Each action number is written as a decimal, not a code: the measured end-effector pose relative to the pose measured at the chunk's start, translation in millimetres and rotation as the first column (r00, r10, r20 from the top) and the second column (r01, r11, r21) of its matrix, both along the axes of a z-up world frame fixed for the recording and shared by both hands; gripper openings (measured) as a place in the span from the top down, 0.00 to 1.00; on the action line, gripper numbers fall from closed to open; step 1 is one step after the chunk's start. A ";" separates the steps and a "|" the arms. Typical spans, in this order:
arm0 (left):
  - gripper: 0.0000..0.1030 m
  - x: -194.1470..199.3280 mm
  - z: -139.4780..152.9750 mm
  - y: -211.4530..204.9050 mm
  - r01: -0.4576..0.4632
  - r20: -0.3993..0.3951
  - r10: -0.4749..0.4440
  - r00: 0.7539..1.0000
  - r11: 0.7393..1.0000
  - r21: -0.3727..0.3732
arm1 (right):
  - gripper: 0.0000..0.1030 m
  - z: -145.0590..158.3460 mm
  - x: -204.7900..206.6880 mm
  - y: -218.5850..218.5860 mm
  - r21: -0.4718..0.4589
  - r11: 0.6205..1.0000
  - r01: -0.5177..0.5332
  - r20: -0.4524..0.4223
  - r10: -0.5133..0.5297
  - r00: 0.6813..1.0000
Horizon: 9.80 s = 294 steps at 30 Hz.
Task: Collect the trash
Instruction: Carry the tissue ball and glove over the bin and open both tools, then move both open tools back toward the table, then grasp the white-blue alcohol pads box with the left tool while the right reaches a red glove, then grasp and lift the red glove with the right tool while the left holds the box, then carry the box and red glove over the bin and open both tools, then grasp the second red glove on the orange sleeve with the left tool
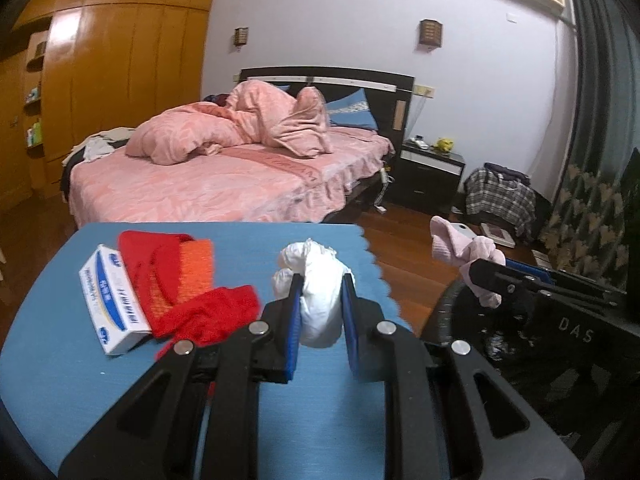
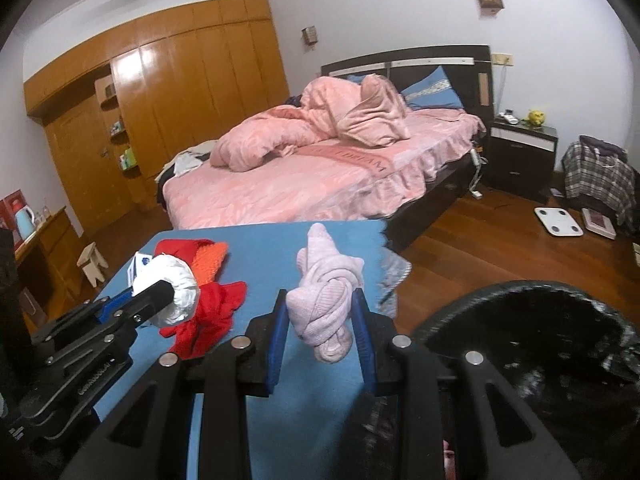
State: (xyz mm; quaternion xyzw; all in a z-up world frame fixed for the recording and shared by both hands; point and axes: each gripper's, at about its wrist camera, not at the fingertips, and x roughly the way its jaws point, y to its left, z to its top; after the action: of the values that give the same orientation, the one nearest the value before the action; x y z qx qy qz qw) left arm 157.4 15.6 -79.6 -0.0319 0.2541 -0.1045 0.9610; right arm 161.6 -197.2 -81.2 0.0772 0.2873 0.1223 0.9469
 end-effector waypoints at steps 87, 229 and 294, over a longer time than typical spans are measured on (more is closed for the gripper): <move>0.17 9.1 -59.2 143.1 -0.309 -0.108 0.317 0.942 0.947 0.083 | 0.06 -44.8 44.6 85.0 -0.121 0.992 -0.019 -0.039 0.014 0.999; 0.47 -16.0 17.5 11.8 -0.036 -0.044 0.037 0.998 0.999 0.033 | 0.90 38.5 -26.3 -17.3 0.012 1.000 0.015 0.083 -0.016 0.996; 0.12 5.8 -13.1 87.4 -0.186 -0.075 0.190 0.979 0.981 0.058 | 0.06 0.0 26.7 9.8 -0.026 0.998 0.061 0.020 -0.060 0.998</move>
State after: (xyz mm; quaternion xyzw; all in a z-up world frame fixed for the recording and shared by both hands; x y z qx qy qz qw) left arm 163.2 103.0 -92.6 -0.0356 0.2909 -0.0056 0.9561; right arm 188.3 -187.3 -81.2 0.0722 0.2773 0.0905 0.9538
